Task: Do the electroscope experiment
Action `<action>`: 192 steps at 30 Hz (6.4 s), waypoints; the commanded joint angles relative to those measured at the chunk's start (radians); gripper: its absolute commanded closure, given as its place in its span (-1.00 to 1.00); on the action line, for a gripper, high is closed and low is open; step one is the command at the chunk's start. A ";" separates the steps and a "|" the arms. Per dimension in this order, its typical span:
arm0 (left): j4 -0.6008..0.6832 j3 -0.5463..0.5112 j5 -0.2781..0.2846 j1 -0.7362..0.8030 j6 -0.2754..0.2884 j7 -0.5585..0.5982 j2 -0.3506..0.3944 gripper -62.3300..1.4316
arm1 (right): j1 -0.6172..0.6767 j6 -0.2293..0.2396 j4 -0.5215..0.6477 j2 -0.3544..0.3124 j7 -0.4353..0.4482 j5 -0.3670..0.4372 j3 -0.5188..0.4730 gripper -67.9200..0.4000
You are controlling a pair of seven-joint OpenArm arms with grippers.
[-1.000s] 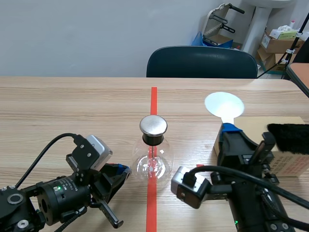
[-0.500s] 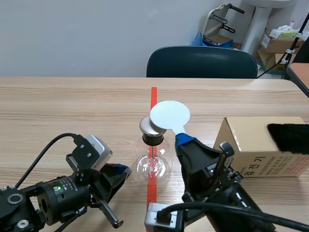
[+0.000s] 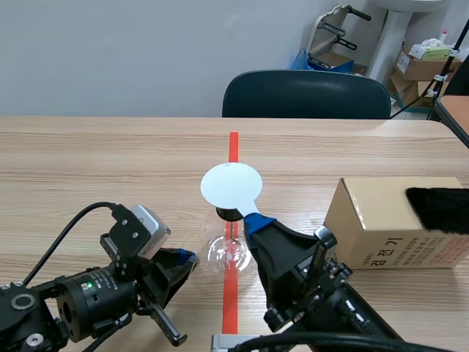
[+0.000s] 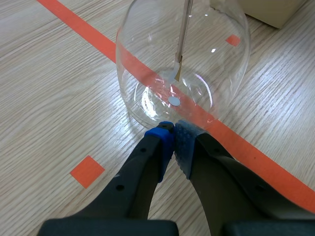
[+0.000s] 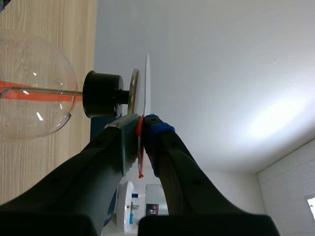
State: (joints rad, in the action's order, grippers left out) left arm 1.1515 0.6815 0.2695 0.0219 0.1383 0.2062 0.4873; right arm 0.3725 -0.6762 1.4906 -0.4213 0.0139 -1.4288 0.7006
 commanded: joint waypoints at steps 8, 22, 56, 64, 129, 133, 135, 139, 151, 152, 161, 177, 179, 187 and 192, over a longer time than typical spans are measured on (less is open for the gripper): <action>0.011 0.005 0.007 -0.006 0.002 0.013 -0.008 0.83 | -0.007 -0.012 0.018 -0.005 -0.007 0.000 -0.003 0.96; 0.011 0.005 0.007 -0.006 0.002 0.013 -0.008 0.83 | -0.007 -0.011 0.018 -0.005 -0.060 0.000 -0.004 0.96; 0.011 0.005 0.007 -0.006 0.002 0.013 -0.008 0.83 | -0.007 -0.011 0.018 -0.005 -0.517 0.000 -0.004 0.96; 0.011 0.005 0.007 -0.006 0.002 0.013 -0.008 0.83 | -0.007 -0.011 0.018 -0.005 -0.517 0.000 -0.004 0.96; 0.012 0.005 0.034 0.000 0.013 0.069 0.025 0.41 | 0.114 -0.107 0.018 -0.005 -0.145 0.205 -0.289 0.96; 0.012 0.005 0.072 0.003 0.013 0.119 0.055 0.13 | 0.171 -0.107 0.018 -0.005 0.058 0.336 -0.441 0.96; 0.012 0.005 0.105 0.009 0.013 0.144 0.072 0.03 | 0.189 -0.107 0.018 -0.005 0.152 0.411 -0.511 0.96; 0.013 0.008 0.139 0.019 0.029 0.208 0.106 -0.14 | 0.198 -0.107 0.010 0.018 0.312 0.523 -0.643 0.96; 0.015 0.139 0.157 0.019 0.060 0.357 0.187 -1.00 | 0.151 -0.107 -0.176 0.173 0.764 0.648 -0.951 0.96; 0.015 0.149 0.157 0.019 0.062 0.375 0.190 -1.00 | 0.142 -0.107 -0.193 0.185 0.789 0.649 -0.970 0.96; 0.087 0.184 0.158 0.019 0.095 0.407 0.259 -1.00 | 0.047 -0.107 -0.325 0.222 0.863 0.608 -1.040 0.96; 0.283 0.184 0.224 0.072 0.123 0.434 0.465 -1.00 | 0.002 -0.107 -0.419 0.234 0.709 0.398 -1.041 0.96; 0.308 0.184 0.240 0.088 0.123 0.438 0.492 -1.00 | 0.002 -0.107 -0.430 0.234 0.690 0.377 -1.041 0.96; 0.383 0.184 0.256 0.171 0.123 0.551 0.594 -1.00 | 0.028 -0.107 -0.437 0.245 0.683 0.364 -1.041 0.96; 0.420 0.184 0.255 0.200 0.123 0.598 0.619 -1.00 | 0.026 -0.107 -0.437 0.244 0.735 0.367 -1.041 0.96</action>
State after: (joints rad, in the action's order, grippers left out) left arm 1.5532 0.8665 0.5213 0.2245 0.2588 0.7918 1.1160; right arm 0.4000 -0.7296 1.0489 -0.1719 0.7368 -1.0660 -0.3336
